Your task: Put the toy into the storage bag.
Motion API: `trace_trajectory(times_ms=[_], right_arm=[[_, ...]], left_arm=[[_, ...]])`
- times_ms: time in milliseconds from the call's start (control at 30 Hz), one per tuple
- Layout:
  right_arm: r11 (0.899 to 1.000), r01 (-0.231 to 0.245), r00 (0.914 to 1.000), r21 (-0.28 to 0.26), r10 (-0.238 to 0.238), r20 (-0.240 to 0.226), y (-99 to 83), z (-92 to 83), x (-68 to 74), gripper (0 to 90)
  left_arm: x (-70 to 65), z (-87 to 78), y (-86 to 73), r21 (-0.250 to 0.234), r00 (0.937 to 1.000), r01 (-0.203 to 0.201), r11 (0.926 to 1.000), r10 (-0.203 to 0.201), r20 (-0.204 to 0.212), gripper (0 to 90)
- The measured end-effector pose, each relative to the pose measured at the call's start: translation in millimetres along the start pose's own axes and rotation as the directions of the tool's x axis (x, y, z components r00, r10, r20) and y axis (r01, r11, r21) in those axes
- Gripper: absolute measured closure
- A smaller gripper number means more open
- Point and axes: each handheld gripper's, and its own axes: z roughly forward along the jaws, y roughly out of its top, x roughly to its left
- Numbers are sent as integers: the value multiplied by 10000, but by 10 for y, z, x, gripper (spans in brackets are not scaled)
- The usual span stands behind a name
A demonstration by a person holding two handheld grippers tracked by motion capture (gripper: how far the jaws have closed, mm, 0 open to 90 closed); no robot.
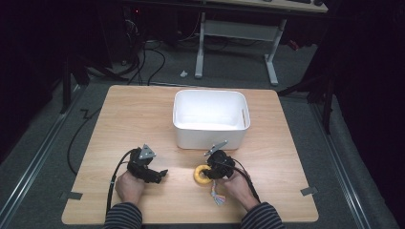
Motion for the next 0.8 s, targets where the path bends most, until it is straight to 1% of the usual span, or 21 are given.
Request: trace_trajectory(times_ms=[100,133,200,300,400,467,533,700,733,800], right_arm=[[10000,-2,10000,-1,2,-11,0,-2,-1,653],[10000,-67,10000,-1,67,-62,-2,-5,-5,656],[10000,4,10000,-48,-4,-59,-4,-9,-13,658],[10000,-22,10000,-80,22,-64,-8,-20,-11,661],[9994,-141,9996,-317,134,-233,-22,-69,-42,683],[9991,-205,9995,-384,196,-242,-26,-82,-51,685],[9990,-141,9998,-413,135,-140,-39,-105,-65,687],[9985,-162,9997,-520,151,-217,-49,-126,-70,687],[9981,-104,9997,-600,89,-248,-51,-140,-78,688],[9975,-251,9993,-658,234,-275,-55,-163,-75,688]], left_arm=[[-1,-1,0,3,10000,-13,10000,13,7,1],[-1,0,0,1,10000,-23,10000,23,13,0],[-2,-1,-1,0,10000,-26,10000,26,19,1],[-2,-1,-1,1,10000,-28,10000,28,22,1],[-3,-1,-1,-1,10000,-24,10000,24,20,1],[-1,-1,0,1,10000,-44,10000,44,13,1],[-1,-1,-1,0,10000,-45,10000,45,12,1],[-2,-1,-1,-1,10000,-45,10000,45,16,1],[-2,-1,-1,-1,10000,-45,10000,45,15,1],[-2,-1,-1,1,10000,-48,10000,48,15,1]])
